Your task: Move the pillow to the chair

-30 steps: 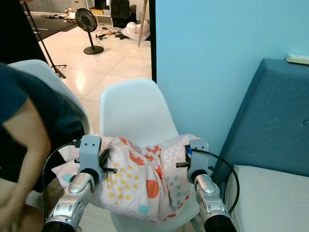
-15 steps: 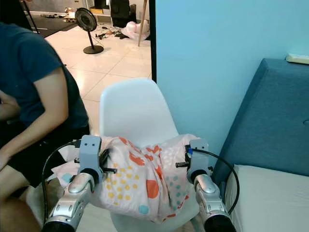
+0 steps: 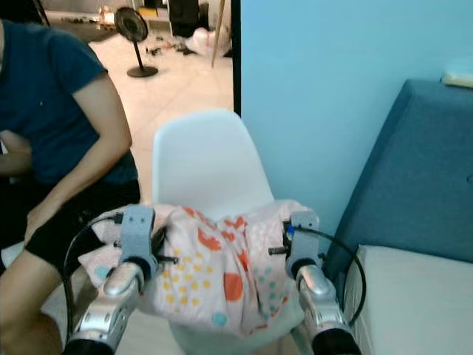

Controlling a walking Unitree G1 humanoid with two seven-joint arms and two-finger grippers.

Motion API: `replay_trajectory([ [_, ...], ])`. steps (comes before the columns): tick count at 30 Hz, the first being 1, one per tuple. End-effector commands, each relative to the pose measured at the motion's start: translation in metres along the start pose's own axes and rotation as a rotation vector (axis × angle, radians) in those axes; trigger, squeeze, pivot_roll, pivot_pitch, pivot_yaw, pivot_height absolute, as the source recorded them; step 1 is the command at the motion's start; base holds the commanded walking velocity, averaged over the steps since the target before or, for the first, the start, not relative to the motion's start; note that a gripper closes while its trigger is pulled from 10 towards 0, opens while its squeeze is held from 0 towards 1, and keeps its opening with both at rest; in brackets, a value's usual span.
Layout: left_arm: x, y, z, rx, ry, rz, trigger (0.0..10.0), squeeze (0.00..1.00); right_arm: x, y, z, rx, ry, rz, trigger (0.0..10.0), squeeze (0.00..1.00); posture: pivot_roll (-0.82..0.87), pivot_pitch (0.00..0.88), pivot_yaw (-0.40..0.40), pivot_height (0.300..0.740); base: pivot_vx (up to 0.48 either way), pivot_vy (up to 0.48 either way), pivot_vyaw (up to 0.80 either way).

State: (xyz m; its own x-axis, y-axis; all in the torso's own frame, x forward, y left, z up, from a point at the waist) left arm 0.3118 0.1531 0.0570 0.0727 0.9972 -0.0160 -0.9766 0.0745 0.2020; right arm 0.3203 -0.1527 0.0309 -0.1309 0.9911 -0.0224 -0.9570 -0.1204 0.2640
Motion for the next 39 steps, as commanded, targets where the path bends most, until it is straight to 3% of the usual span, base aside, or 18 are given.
replay_trajectory([
  [1,-0.001,0.000,0.005,-0.022,-0.013,-0.013,10.0,0.00,0.008,0.000,-0.003,0.010,-0.004,0.032,10.0,0.00,0.03,0.034,0.009,0.615,0.000,0.000,0.00],
  [13,-0.002,0.001,0.004,-0.019,-0.019,-0.019,10.0,0.00,0.007,0.000,-0.003,0.008,-0.012,0.027,10.0,0.00,0.02,0.032,0.012,0.615,0.000,0.000,0.00],
  [23,-0.001,0.001,0.004,-0.018,-0.020,-0.018,10.0,0.00,0.007,-0.005,0.016,-0.054,0.008,0.036,10.0,0.00,0.02,0.040,0.006,0.606,0.000,0.000,0.00],
  [39,-0.001,0.001,0.003,-0.012,-0.028,-0.033,10.0,0.00,0.003,-0.004,0.014,-0.042,0.016,0.019,10.0,0.00,0.02,0.055,0.002,0.601,0.000,0.000,0.00],
])
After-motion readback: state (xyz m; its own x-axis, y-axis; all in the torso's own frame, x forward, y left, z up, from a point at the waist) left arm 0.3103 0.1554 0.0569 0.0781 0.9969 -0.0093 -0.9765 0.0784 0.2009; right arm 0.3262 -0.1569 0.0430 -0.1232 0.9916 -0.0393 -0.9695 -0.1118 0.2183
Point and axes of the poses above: a point about 5 cm out from each wrist's last joint towards the gripper, its own y axis pointing back from the gripper into the wrist, its own z axis along the axis of the wrist's last joint, x = y × z, the point moved 2 cm from there along -y, pointing out of the wrist towards the gripper, and after that the axes turned 2 degrees about y, right-handed, at the moved point
